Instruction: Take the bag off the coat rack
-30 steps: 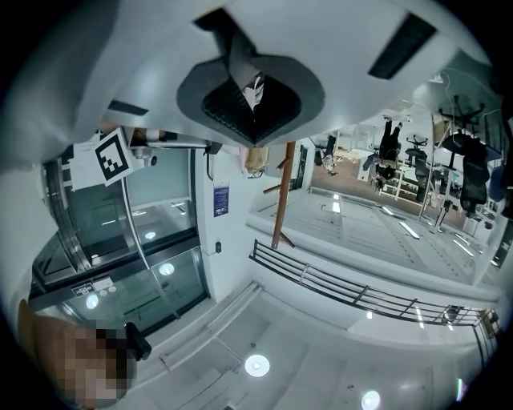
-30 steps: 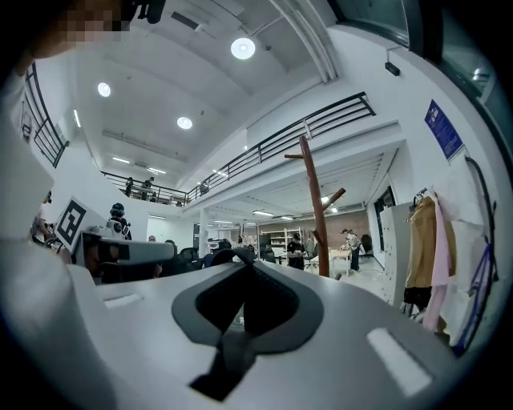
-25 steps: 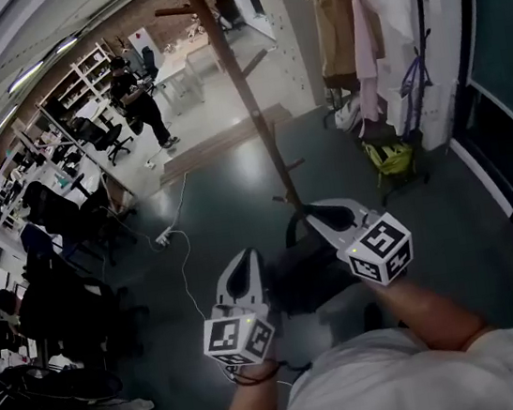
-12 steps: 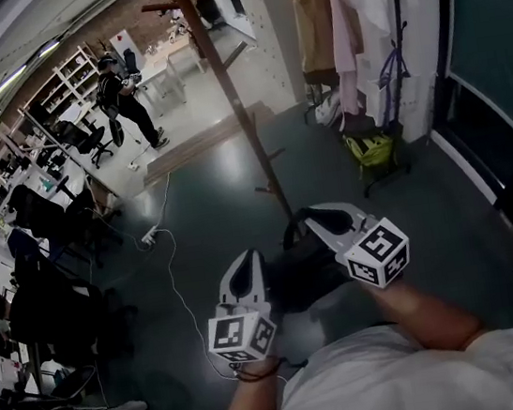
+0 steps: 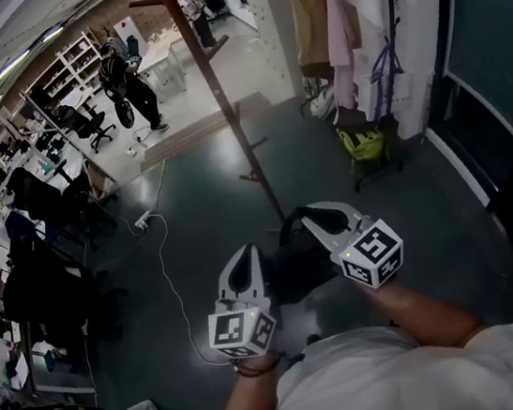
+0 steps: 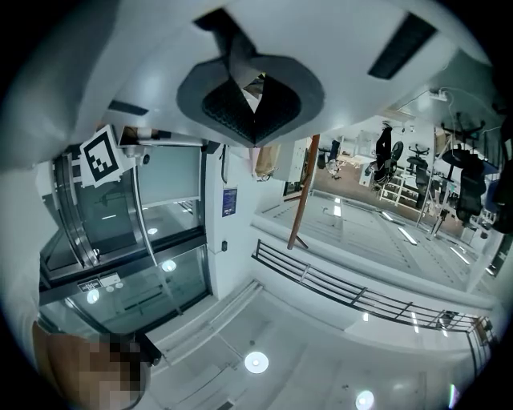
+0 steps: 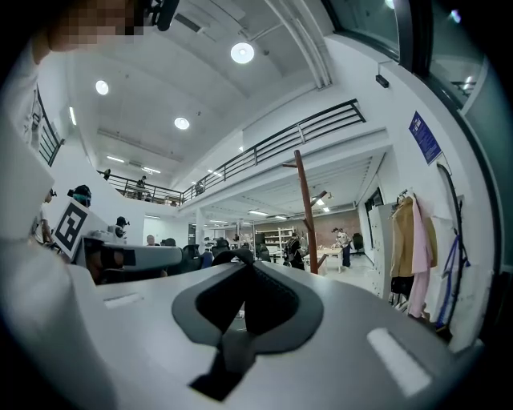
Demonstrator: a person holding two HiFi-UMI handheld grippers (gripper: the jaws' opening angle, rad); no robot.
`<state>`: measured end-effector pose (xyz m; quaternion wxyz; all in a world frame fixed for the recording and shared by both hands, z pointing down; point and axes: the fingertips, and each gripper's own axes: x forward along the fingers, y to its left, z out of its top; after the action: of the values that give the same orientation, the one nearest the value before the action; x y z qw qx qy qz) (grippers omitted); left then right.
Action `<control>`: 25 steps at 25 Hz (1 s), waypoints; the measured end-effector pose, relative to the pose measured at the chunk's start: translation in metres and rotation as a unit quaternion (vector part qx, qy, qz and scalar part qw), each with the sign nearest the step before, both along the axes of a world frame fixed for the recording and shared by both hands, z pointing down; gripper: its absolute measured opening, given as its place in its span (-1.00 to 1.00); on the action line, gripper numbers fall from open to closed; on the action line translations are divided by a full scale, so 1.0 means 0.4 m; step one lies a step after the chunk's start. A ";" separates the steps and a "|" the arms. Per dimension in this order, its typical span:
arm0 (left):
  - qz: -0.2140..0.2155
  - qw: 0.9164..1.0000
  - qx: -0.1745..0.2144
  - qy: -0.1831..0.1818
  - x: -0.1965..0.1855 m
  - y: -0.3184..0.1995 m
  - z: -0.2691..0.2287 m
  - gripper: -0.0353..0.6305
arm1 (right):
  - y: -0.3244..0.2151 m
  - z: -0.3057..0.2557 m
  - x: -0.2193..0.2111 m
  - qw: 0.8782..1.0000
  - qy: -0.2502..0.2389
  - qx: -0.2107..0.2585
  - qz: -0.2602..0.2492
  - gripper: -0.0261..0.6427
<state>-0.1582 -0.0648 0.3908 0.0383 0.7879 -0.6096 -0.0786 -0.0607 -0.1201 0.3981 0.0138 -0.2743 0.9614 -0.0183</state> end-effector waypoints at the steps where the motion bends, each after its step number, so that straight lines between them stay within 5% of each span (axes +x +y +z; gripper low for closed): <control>1: -0.003 1.000 0.000 0.001 0.015 0.012 0.004 -0.88 | 0.012 0.003 0.015 1.000 0.000 0.002 -0.002 -0.85; 25: -0.037 0.999 -0.013 -0.019 0.263 0.340 0.119 -0.88 | 0.338 0.148 0.282 0.999 0.013 -0.027 -0.013 -0.85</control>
<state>-0.0529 0.0712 0.4384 0.0343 0.7657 -0.6398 -0.0571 0.0521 0.0152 0.4572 -0.0061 -0.2623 0.9641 -0.0405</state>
